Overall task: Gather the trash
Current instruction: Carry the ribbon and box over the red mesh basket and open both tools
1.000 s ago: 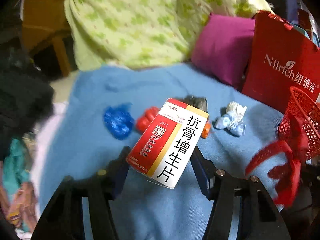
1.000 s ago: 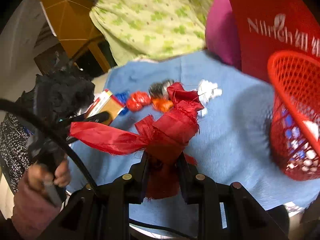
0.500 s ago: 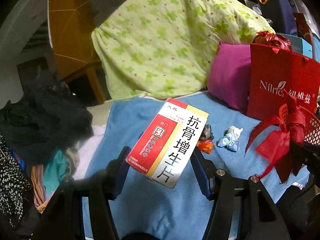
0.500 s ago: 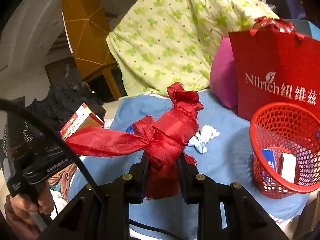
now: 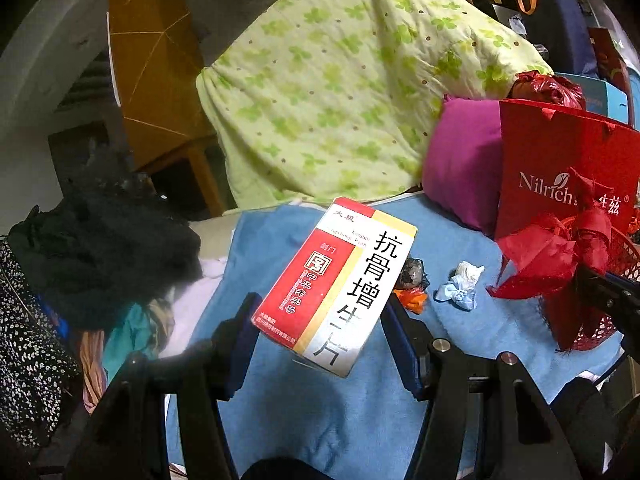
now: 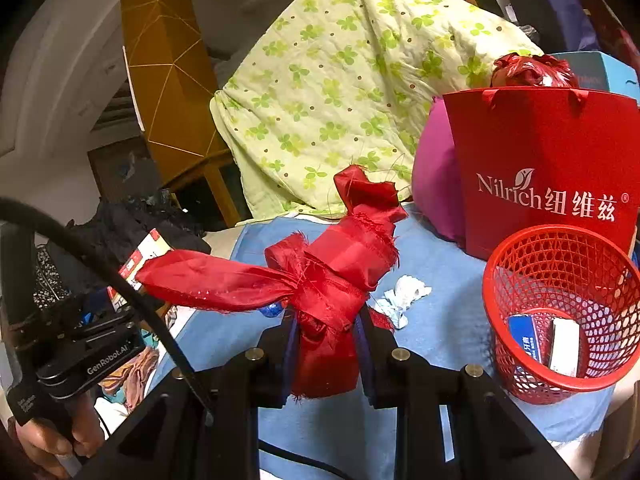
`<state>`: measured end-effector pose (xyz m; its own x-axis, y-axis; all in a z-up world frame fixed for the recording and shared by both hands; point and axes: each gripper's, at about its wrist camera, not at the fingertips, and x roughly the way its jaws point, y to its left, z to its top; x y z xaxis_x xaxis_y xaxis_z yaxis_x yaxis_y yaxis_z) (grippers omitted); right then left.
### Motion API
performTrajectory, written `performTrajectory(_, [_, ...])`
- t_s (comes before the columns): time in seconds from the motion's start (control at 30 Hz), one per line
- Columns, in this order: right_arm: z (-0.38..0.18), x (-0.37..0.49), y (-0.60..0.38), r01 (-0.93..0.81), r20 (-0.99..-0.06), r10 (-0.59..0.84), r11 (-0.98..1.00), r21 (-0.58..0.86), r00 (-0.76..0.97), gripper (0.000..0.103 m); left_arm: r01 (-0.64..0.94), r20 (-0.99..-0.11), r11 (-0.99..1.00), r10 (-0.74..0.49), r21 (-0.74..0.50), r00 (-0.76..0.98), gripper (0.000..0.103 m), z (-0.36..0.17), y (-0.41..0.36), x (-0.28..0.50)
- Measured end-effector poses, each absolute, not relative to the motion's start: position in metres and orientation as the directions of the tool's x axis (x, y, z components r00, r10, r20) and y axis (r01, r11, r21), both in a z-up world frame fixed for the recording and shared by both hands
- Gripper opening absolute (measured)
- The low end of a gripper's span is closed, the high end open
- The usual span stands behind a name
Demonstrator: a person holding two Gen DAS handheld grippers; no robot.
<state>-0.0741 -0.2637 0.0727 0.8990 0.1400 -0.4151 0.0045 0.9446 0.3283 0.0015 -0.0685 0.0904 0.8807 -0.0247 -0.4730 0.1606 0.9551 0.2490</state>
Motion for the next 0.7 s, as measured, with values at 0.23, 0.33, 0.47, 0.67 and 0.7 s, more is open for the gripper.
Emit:
performTrajectory(0.23, [0.07, -0.075, -0.268, 0.009, -0.411, 0.143, 0.938, 0.347, 0.9, 0.028, 0.164, -0.479, 0.955, -0.026, 0.249, 0.877, 0.062, 0.092, -0.073, -0.006])
performTrajectory(0.33, [0.071, -0.076, -0.268, 0.013, -0.408, 0.139, 0.938, 0.347, 0.903, 0.028, 0.165, -0.478, 0.953, -0.024, 0.254, 0.878, 0.062, 0.092, -0.077, -0.008])
performTrajectory(0.47, [0.07, -0.079, -0.272, 0.023, -0.402, 0.132, 0.933, 0.359, 0.906, 0.028, 0.176, -0.481, 0.948, -0.029, 0.264, 0.876, 0.062, 0.091, -0.082, -0.008])
performTrajectory(0.67, [0.068, -0.083, -0.278, 0.035, -0.399, 0.124, 0.929, 0.369, 0.909, 0.028, 0.194, -0.487, 0.942, -0.038, 0.274, 0.873, 0.062, 0.089, -0.091, -0.007])
performTrajectory(0.7, [0.067, -0.084, -0.28, 0.036, -0.399, 0.125, 0.927, 0.372, 0.908, 0.028, 0.198, -0.489, 0.941, -0.04, 0.275, 0.871, 0.062, 0.089, -0.093, -0.007])
